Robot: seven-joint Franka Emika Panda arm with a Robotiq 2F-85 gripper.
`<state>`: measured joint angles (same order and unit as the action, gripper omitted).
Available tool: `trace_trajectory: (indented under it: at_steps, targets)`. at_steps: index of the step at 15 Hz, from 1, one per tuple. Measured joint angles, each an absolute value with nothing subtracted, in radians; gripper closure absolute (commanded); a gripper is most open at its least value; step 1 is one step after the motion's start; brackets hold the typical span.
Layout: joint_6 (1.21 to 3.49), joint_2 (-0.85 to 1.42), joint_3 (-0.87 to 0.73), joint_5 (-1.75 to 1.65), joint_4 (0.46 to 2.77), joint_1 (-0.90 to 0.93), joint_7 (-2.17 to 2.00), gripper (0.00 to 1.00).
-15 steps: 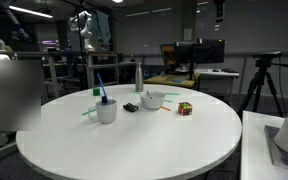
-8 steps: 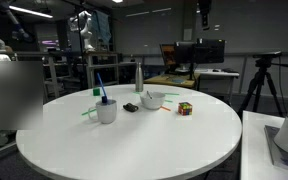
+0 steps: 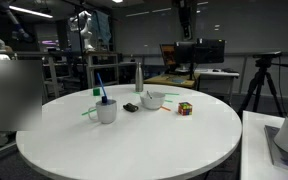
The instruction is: Remove the bottle from the mug and put it on the table
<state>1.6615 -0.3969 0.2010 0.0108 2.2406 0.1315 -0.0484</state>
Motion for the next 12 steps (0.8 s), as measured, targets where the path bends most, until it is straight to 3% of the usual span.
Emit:
trace_trajectory:
  at_steps: [12]
  targets:
    - [1.703, 0.072, 0.233, -0.078, 1.875, 0.178, -0.103, 0.00]
